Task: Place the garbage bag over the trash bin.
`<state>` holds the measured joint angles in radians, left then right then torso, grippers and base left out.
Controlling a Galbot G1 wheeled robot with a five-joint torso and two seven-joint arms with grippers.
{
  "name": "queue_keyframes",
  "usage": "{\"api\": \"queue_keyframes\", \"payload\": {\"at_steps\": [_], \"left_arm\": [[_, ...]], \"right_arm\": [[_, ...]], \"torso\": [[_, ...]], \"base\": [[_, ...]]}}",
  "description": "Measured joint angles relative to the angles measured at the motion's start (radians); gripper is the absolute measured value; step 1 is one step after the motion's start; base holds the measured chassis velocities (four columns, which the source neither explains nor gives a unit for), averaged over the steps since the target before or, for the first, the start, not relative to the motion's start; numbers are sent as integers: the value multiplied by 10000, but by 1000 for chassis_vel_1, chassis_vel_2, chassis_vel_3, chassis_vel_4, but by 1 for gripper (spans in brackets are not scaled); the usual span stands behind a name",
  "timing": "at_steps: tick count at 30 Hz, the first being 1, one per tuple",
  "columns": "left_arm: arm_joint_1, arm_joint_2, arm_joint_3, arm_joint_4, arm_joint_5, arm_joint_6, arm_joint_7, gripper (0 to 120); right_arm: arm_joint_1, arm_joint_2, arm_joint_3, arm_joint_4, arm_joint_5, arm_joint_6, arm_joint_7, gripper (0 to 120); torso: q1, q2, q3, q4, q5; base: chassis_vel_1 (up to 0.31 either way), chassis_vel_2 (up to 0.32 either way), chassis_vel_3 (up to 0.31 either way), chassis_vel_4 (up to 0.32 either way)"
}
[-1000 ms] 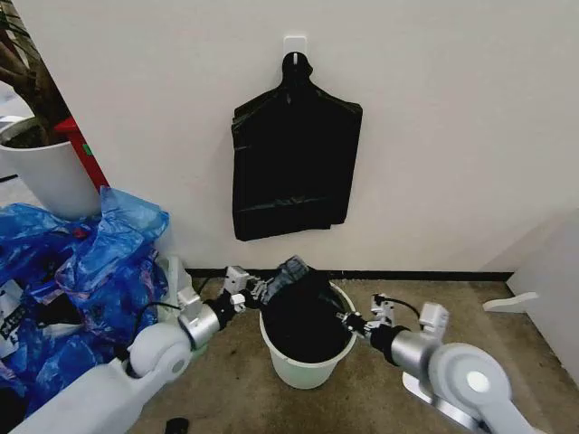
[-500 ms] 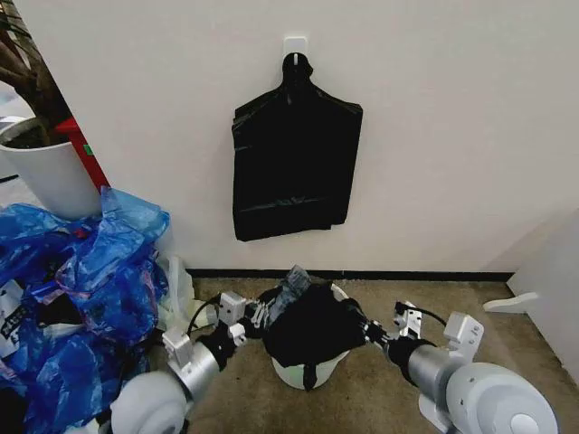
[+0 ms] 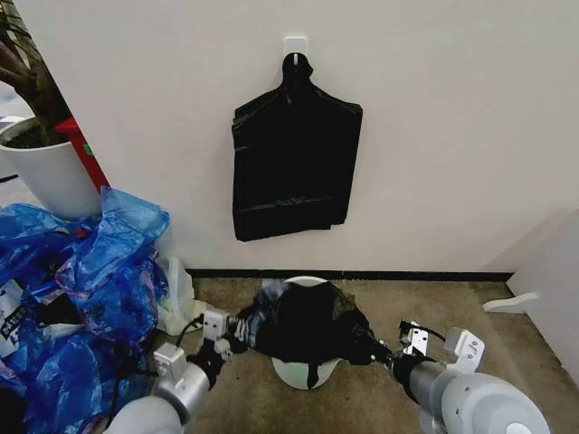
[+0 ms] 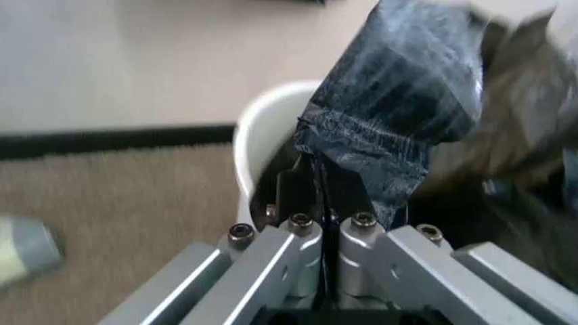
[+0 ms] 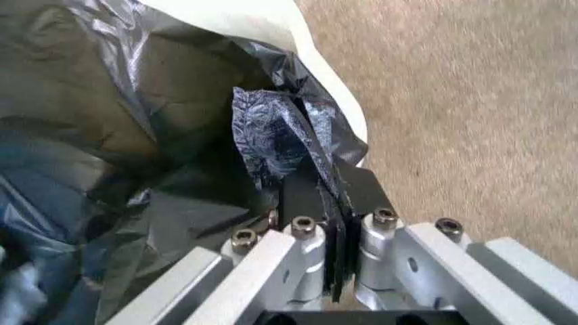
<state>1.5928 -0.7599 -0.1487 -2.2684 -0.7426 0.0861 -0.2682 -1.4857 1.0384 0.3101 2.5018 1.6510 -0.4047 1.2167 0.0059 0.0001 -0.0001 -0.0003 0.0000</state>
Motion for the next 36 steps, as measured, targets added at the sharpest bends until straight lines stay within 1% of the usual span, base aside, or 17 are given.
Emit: {"api": "queue_keyframes", "payload": {"at_steps": [5, 9, 10, 13, 15, 19, 23, 25, 31, 36], "left_arm": [[663, -182, 22, -19, 330, 50, -121, 0], [728, -343, 55, 470, 540, -8, -316, 0], [728, -343, 55, 470, 540, -8, -316, 0], [477, -472, 218, 1057, 715, -174, -336, 0], [305, -602, 355, 1440, 798, -276, -337, 0], [112, -761, 467, 1720, 921, -390, -311, 0], [-261, -999, 584, 2107, 1145, -584, -258, 0], [-367, -1046, 607, 2177, 1172, -617, -251, 0], [-1238, -1169, 679, 2615, 1262, -875, -119, 0], [-1587, -1255, 701, 2835, 1258, -981, -63, 0]], "right_arm": [[-147, 73, -55, -4, 23, 19, 56, 0], [-244, 112, -87, -7, 23, 19, 142, 0], [-244, 112, -87, -7, 23, 19, 142, 0], [-284, 195, -151, -66, -6, -55, 128, 0], [-285, 256, -210, -338, -170, -146, 107, 0], [-251, 363, -197, -747, -238, -237, -49, 0], [-54, 549, -246, -1509, -616, -275, -452, 0], [-9, 565, -246, -1640, -760, -268, -584, 0], [326, 518, -213, -2443, -1533, -190, -1577, 0], [575, 544, -218, -3086, -1949, -129, -2131, 0]], "torso": [[0, 0, 0, 1, 1], [0, 0, 0, 1, 2], [0, 0, 0, 1, 2], [0, 0, 0, -3, 0], [0, -1, 1, 0, 0], [0, -2, 1, -1, 1], [0, -2, 1, 0, 1], [1, -2, 1, 1, 1], [1, -2, 1, -2, 0], [2, -2, 2, -1, 1]], "base": [[0, 0, 0, 0], [0, 0, 0, 0], [0, 0, 0, 0], [0, 0, 0, 0], [0, 0, 0, 0], [0, 0, 0, 0], [0, 0, 0, 0], [0, 0, 0, 0], [0, 0, 0, 0], [0, 0, 0, 0]]}}
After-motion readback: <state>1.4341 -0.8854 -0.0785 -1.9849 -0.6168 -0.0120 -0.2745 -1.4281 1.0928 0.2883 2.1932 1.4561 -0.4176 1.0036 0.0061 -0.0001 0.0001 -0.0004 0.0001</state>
